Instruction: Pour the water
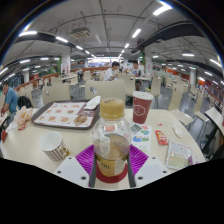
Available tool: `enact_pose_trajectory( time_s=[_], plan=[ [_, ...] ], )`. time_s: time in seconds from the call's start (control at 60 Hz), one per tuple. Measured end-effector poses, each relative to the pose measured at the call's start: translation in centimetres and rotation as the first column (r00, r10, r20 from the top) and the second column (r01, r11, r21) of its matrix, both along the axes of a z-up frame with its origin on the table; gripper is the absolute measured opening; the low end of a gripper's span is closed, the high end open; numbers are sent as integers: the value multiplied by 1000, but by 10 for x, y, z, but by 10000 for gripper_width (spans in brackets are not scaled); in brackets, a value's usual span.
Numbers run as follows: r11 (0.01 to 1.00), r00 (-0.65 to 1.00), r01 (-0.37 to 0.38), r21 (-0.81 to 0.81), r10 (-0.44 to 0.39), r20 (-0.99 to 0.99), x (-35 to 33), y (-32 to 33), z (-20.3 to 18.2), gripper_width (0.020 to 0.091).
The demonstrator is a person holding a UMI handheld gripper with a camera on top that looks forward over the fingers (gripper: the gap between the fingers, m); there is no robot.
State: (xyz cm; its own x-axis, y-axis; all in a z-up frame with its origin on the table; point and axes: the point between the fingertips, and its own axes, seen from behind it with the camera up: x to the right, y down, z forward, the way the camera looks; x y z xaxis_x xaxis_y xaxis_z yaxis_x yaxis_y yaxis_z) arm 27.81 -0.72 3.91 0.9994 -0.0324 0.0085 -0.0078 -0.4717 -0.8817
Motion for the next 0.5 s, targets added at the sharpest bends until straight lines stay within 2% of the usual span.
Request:
enact_pose_trajectory(
  time_s=[0.117, 0.15, 0.167, 0.217, 0.267, 0.333, 0.5],
  plan=[
    [999, 1000, 3, -41, -4, -6, -1, -3, -4, 541],
    [997, 1000, 4, -76, -5, -18, -2, -6, -9, 607],
    [996, 1000, 4, -88, -6, -28, -2, -7, -12, 692],
    [992, 999, 6, -126, -12, -47, -4, -15, -15, 863],
    [988, 999, 26, -149, -33, -43, -3, -24, -13, 827],
    [983, 998, 53, -175, -59, -29, -4, -40, -5, 858],
    [963, 994, 99, -252, -107, -16, -27, -100, 24, 851]
  ],
)
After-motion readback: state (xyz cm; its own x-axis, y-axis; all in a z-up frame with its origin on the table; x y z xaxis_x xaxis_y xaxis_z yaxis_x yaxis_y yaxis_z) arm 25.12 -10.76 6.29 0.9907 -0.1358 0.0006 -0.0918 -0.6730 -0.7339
